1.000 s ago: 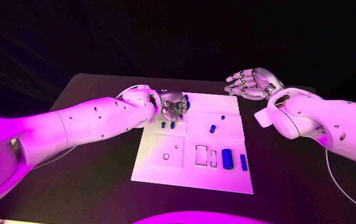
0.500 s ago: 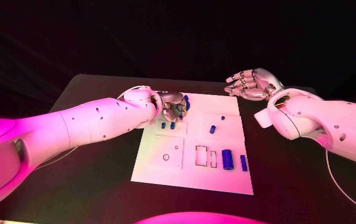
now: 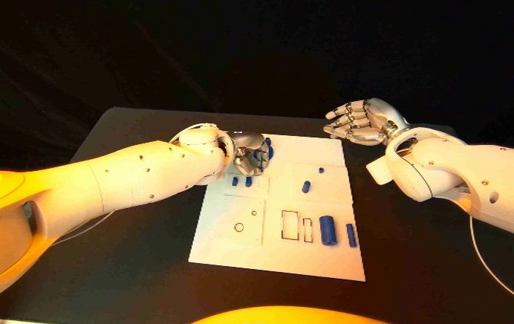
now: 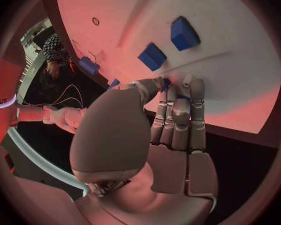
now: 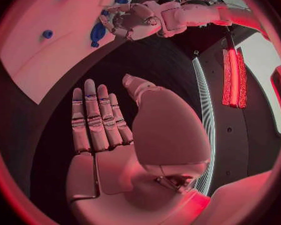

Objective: Assemble the parts on the task board

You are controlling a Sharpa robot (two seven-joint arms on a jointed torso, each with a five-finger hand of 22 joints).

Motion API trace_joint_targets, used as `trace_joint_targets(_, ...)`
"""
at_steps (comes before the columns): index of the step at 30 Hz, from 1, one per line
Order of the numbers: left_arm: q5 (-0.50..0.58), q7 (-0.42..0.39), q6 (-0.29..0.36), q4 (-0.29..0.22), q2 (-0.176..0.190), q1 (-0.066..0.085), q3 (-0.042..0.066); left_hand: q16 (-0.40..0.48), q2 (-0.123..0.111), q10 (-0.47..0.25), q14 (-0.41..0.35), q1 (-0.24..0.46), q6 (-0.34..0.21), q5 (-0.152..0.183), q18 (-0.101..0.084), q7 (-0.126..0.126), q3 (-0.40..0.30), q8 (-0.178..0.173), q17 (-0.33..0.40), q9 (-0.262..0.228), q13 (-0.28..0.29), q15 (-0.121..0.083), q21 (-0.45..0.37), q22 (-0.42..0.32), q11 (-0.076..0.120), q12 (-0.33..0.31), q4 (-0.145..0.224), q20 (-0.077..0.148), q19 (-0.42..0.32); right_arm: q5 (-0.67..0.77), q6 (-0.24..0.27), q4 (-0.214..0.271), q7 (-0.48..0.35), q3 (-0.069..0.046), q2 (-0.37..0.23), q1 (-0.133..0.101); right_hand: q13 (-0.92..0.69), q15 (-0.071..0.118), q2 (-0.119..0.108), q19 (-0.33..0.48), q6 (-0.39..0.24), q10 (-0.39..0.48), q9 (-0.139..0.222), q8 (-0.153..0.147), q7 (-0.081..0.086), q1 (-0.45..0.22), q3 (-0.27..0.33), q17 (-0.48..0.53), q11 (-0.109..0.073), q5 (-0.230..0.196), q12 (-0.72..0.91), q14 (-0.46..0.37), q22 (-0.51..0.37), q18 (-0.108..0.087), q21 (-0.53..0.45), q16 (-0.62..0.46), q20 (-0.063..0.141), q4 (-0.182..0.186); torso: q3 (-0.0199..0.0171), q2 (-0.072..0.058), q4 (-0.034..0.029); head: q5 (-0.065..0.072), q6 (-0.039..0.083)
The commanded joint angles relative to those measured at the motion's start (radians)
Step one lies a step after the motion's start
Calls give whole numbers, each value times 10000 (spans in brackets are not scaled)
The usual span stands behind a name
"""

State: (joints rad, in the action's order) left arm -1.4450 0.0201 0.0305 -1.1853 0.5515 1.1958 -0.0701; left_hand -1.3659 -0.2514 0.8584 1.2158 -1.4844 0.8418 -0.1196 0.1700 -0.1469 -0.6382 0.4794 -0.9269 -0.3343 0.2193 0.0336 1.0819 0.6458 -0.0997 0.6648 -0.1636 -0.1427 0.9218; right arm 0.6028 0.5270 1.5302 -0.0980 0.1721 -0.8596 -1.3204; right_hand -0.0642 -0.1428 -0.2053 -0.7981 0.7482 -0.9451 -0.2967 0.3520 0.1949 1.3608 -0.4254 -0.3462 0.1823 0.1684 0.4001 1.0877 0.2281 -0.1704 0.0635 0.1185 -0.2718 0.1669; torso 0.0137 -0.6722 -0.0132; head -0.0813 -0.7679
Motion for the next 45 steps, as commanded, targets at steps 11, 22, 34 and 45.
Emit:
trace_joint_targets(11,304,-245,520,-74,91,-68,-17,-793,296,1076,1314,0,809,-17,-119,113,-281,-166,-1588,-87,-44,-312,1252,1684,348,-187,529,333,1094,97,-90,20,-132,-1,-4,5,13,13,-11,-18,-17,68,12,10,534,-71,2,9,0,-31,-43,-81,-9,-150,15,-33,1,-81,8,4,-1,3,38)
trace_joint_targets(22,1091,-338,929,-472,506,-79,202,-867,216,1239,1470,350,946,8,-177,121,-264,-356,-1732,-121,-133,-280,1428,1975,309,-570,441,304,1303,98,-102,4,-138,-1,-17,6,13,13,-11,-18,-17,68,12,10,534,-71,2,9,0,-31,-43,-81,-9,-150,15,-33,1,-81,5,13,-14,12,70)
trace_joint_targets(34,1378,-63,585,-1149,1254,-71,540,-894,164,1299,1519,408,970,9,-182,124,-243,-416,-1792,-133,-153,-272,1448,2007,304,-680,441,299,1338,98,-95,-5,-132,-1,-58,8,10,11,-4,-20,-12,63,19,14,534,-85,-9,22,0,-31,-52,-79,-38,-151,13,-38,-2,-89,1,25,-30,-14,52)
trace_joint_targets(45,1234,148,54,-1125,1409,-72,558,-883,108,1343,1500,489,981,28,-175,129,-217,-490,-1716,-143,-177,-270,1425,1964,299,-811,413,294,1313,98,-107,-13,-117,-1,-58,9,10,11,-2,-21,-11,62,21,16,533,-82,-16,26,-1,-30,-55,-79,-46,-151,13,-39,-2,-96,1,5,-3,-78,77)
